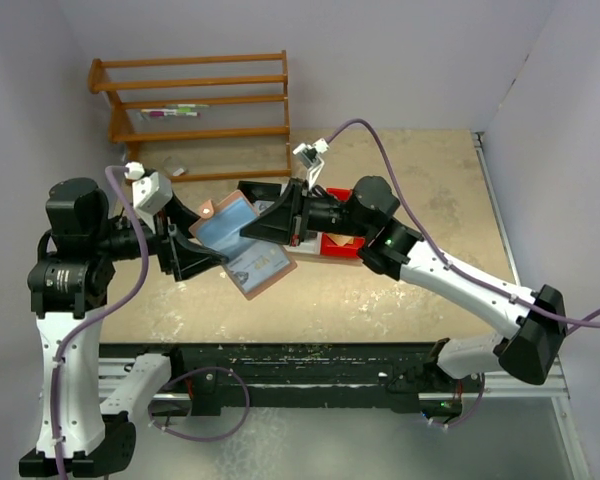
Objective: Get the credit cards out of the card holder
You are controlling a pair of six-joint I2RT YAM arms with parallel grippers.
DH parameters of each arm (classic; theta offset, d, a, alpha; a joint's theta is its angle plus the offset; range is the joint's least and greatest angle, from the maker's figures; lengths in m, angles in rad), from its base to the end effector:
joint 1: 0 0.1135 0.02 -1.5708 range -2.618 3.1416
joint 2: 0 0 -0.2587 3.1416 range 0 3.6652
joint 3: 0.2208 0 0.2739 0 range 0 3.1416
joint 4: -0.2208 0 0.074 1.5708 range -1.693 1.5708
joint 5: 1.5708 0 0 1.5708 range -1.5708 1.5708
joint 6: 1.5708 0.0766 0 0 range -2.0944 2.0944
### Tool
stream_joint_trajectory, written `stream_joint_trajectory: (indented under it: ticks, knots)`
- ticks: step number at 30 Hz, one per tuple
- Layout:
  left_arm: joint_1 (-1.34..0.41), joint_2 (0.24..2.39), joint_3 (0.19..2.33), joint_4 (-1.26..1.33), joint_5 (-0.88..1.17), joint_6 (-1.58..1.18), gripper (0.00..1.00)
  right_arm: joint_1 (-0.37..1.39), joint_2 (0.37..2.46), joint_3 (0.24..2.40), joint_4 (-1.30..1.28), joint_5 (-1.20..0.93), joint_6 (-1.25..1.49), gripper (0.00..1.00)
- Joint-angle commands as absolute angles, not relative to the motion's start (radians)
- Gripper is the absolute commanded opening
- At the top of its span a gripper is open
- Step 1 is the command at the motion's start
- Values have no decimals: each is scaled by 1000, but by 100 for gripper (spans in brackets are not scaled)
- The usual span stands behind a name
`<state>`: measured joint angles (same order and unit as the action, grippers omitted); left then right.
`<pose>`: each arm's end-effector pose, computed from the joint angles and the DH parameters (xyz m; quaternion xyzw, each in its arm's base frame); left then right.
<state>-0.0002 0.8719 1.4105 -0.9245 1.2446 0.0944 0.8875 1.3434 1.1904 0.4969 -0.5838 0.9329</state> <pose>0.1435 -0.0726 0.4630 0.3570 0.6579 -0.4617 0.4760 0.1976 0.3095 0.4306 -0.2227 0.5565 0.7200 0.3497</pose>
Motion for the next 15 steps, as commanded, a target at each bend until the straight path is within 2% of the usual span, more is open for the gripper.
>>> stream_joint_trajectory:
  ticks: [1,5,9,13,15]
  knots:
    - [2,861,1375,-959,1281,159,67,901,1344,1255,563,-518,973,0]
    - [2,846,1336,-937,1250,139,62,912,1361,1259,582,-513,1002,0]
    - [2,840,1325,-899,1201,99,47,913,1380,1249,617,-527,1032,1]
    - [2,838,1331,-842,1209,7,33,913,1371,1236,594,-540,1013,16]
    - [2,839,1330,-818,1239,-41,30,912,1359,1214,576,-570,1005,23]
